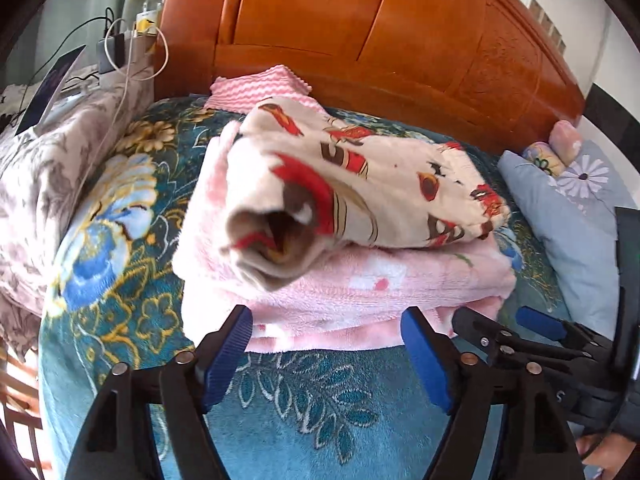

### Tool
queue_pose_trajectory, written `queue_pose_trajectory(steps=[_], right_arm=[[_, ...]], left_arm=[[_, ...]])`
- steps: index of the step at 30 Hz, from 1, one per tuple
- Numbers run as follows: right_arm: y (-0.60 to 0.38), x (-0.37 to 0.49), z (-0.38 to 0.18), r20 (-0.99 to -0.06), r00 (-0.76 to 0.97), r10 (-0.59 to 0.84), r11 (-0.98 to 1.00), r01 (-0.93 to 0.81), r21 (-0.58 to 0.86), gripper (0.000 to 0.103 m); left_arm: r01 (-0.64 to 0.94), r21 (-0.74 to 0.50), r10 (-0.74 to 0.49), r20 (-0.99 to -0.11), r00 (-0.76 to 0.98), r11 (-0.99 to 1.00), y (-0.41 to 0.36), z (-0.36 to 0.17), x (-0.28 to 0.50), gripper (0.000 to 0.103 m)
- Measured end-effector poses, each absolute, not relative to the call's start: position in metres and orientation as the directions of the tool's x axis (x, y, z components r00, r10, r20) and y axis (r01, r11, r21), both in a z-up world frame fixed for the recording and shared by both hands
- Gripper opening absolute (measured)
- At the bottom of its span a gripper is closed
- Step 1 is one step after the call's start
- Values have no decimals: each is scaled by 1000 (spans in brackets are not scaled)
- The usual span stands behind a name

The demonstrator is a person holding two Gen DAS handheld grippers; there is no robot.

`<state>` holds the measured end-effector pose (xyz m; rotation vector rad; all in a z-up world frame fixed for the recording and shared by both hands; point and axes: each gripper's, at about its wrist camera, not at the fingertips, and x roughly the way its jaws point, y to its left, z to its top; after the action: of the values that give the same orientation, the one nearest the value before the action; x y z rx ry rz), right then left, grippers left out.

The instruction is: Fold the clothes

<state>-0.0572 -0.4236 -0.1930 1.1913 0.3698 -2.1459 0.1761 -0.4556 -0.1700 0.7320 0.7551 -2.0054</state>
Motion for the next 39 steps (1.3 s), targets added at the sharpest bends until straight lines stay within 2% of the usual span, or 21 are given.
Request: queue_pose_trajectory(steps=[3, 7, 13, 18, 23, 39], right_arm=[[-421, -60, -201, -809, -433, -398, -744, 668, 9, 97], [-417, -68, -212, -776, -481, -409, -743, 669, -23, 97], [-413, -81, -230, -754, -503, -423, -744, 668, -29, 97], [-411, -81, -234, -740, -508, -440, -742, 671, -20, 97], [-408, -83, -238, -748, -501, -435, -746, 666, -12, 97], [-407, -84, -244, -756, -500, -422, -751, 660, -17, 97]], left_arm=[[870, -209, -538, -714, -448, -447, -454, -176, 170, 88], [885, -174, -581, -697, -421, -432, -451, -185, 162, 103], [906, -122, -643, -666, -378, -406, -447, -197, 150, 103], [916, -169, -619, -691, -373, -363, -451, -207, 156, 103], [937, -159, -600, -731, -324, -312, -455, -218, 156, 103], [940, -161, -584, -747, -316, -302, -462, -226, 164, 103]])
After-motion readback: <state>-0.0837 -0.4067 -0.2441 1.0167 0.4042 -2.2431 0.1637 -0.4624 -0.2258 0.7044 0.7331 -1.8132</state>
